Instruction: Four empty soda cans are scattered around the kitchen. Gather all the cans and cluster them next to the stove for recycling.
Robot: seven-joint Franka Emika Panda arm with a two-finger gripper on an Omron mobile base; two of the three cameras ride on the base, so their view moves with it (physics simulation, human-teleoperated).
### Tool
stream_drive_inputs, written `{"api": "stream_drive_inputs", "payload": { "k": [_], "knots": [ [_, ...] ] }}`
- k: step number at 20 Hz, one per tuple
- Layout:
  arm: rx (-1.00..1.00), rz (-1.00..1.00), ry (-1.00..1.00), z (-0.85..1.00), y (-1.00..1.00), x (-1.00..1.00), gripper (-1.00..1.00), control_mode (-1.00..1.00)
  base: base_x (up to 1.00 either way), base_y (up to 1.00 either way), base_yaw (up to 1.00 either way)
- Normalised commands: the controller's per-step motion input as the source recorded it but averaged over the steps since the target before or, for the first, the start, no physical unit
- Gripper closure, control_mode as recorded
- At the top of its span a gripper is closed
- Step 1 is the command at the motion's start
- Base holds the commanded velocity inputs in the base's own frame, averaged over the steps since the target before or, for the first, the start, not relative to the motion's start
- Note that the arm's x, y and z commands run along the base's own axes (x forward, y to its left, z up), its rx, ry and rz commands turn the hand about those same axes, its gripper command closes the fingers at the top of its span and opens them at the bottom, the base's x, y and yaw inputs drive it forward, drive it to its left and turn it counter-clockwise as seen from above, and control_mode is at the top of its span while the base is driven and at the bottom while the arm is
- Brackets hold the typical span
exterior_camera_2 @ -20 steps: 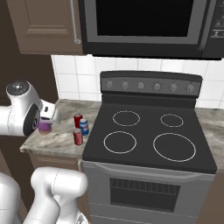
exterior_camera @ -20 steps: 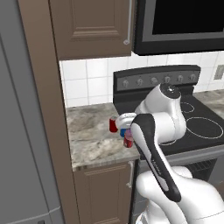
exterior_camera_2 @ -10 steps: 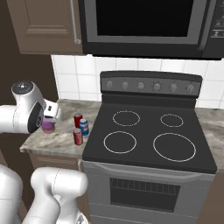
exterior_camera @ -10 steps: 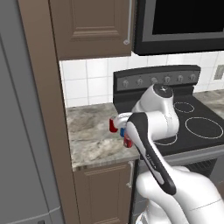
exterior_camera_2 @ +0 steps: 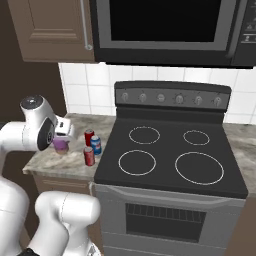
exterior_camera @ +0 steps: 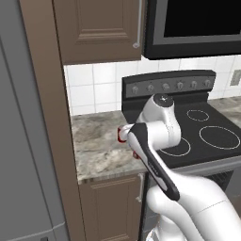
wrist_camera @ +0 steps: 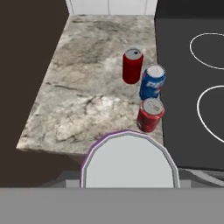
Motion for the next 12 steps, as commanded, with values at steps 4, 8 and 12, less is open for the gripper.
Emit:
{"api": "stream_drive_inputs", "payload": {
  "k": [4, 8, 12],
  "knots": [
    [-0.05, 0.00, 0.01, -0.14, 0.02, 0.22, 1.00, -1.00, 0.00, 0.00, 0.00],
    [-0.01, 0.00, 0.06, -0.23, 0.04, 0.34, 1.00, -1.00, 0.00, 0.00, 0.00],
    [0.00, 0.00, 0.11, -0.27, 0.11, 0.42, 1.00, -1.00, 0.00, 0.00, 0.00]
  ]
}}
